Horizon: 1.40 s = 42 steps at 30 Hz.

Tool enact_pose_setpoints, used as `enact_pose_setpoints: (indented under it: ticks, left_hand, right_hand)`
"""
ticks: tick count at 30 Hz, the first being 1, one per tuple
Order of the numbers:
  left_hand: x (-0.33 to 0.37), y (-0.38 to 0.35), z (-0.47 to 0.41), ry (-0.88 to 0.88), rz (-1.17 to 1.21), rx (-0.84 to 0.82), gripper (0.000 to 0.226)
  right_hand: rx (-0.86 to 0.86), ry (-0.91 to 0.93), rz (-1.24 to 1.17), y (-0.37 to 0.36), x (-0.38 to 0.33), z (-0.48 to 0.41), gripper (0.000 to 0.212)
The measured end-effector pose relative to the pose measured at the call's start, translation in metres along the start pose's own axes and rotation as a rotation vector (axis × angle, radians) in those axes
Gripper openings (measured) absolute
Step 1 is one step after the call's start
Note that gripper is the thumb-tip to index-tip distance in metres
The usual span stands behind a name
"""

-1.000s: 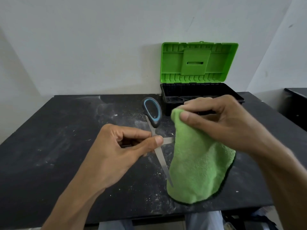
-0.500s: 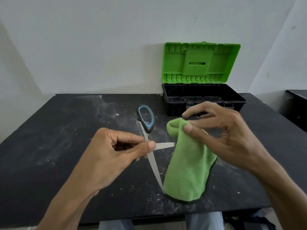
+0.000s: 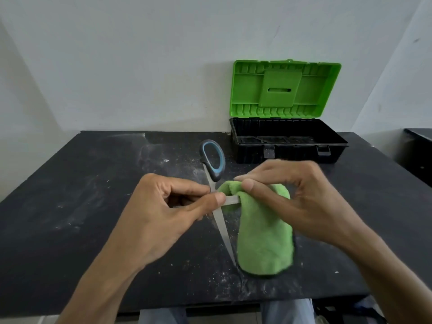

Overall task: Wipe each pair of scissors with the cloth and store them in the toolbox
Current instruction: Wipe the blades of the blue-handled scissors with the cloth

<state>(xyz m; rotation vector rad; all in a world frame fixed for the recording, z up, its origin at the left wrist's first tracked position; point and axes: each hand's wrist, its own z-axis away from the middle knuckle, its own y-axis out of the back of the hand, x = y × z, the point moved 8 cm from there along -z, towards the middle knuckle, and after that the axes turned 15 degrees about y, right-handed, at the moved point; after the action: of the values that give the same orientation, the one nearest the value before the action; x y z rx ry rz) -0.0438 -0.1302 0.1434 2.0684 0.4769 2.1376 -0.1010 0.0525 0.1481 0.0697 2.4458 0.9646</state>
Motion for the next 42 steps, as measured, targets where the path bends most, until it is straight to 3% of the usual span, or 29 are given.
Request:
enact_pose_setpoints:
  ticks: [4,6,9,11,21,25,32,42]
  left_hand:
    - [-0.006,0.004,-0.001,0.016,0.056,-0.041,0.01]
    - [-0.008,0.005,0.0,0.021,0.065,-0.054,0.012]
    - [-0.006,0.003,0.001,0.019,0.05,-0.068,0.012]
    - [-0.005,0.003,0.002,0.012,0.032,-0.072,0.012]
    - [0.0,0.0,0.004,-0.012,-0.018,-0.043,0.01]
    - [-0.002,-0.005,0.002,0.012,0.035,-0.072,0.013]
    - [-0.008,-0.014,0.001,0.09,0.134,-0.174,0.014]
    - [-0.015,-0.011,0.001,0.115,0.085,-0.205,0.019]
  right_hand:
    - [-0.308,-0.184,-0.387,-0.016,0.011,0.019,0.038]
    - [-0.319,-0.208,-0.489,-0.016,0.013,0.025,0.042]
    - [-0.237,-0.252,-0.585,-0.018,0.017,0.026,0.03]
    - [-0.194,-0.24,-0.571,-0.015,0.019,0.025,0.022]
    - [-0.027,-0.193,-0.462,-0.007,0.011,0.02,0.025]
    - [-0.064,-0.094,-0.302,-0.015,-0.003,0.018,0.029]
    - [-0.069,-0.224,-0.396,-0.015,0.004,0.017,0.022]
    - [-0.036,-0.296,-0.395,-0.004,0.011,0.024,0.019]
